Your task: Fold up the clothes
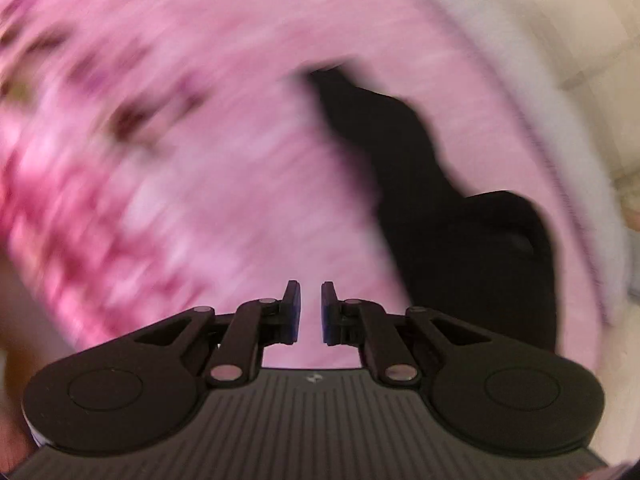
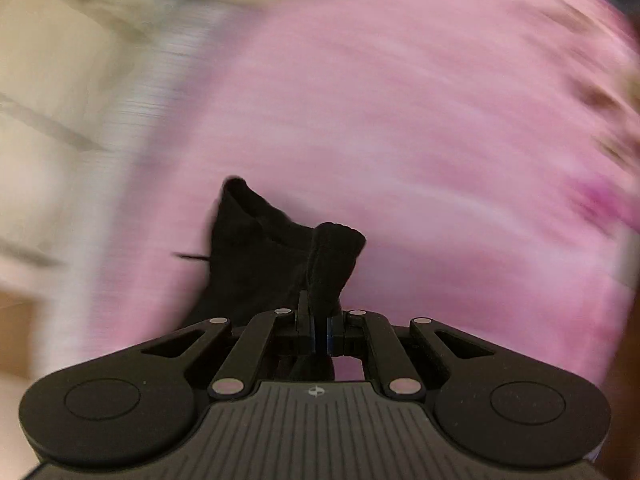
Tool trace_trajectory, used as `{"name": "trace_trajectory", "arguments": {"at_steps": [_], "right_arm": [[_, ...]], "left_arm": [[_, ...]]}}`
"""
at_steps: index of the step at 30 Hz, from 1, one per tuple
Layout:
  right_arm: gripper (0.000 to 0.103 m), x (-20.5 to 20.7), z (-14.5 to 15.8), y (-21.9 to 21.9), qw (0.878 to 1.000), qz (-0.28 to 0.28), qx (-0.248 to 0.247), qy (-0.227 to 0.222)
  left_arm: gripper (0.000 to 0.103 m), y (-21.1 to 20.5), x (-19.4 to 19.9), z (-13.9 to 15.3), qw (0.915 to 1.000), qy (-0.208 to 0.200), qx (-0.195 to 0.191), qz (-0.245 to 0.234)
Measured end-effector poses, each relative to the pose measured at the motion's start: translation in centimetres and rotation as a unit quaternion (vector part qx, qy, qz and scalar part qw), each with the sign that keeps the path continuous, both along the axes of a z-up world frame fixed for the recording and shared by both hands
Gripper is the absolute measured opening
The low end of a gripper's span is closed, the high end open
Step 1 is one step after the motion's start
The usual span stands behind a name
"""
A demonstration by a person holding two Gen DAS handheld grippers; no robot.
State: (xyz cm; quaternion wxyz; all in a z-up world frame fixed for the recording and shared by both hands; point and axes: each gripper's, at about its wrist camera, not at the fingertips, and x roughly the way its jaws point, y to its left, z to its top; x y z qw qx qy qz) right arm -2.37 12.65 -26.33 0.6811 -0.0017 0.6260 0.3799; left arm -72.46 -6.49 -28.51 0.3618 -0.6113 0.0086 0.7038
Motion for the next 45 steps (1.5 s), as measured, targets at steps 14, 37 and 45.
{"name": "trace_trajectory", "arguments": {"at_steps": [14, 37, 45], "right_arm": [[0.062, 1.7, -8.3, -3.8, 0.997, -0.051, -0.040, 0.032], [0.005, 1.8, -5.6, -4.1, 0.995, 0.009, -0.096, -0.038], [0.075, 1.3, -2.5, -1.6, 0.956, 0.013, -0.197, -0.217]], "left_arm": [[0.046, 13.5, -5.6, -2.9, 0.9952, -0.014, 0.086, 0.046], [0.010, 0.2, -4.9, -3.7, 0.9950, 0.071, -0.069, -0.018], [0.039, 3.9, -2.9, 1.9, 0.9852, 0.133, -0.088, -0.062]]}}
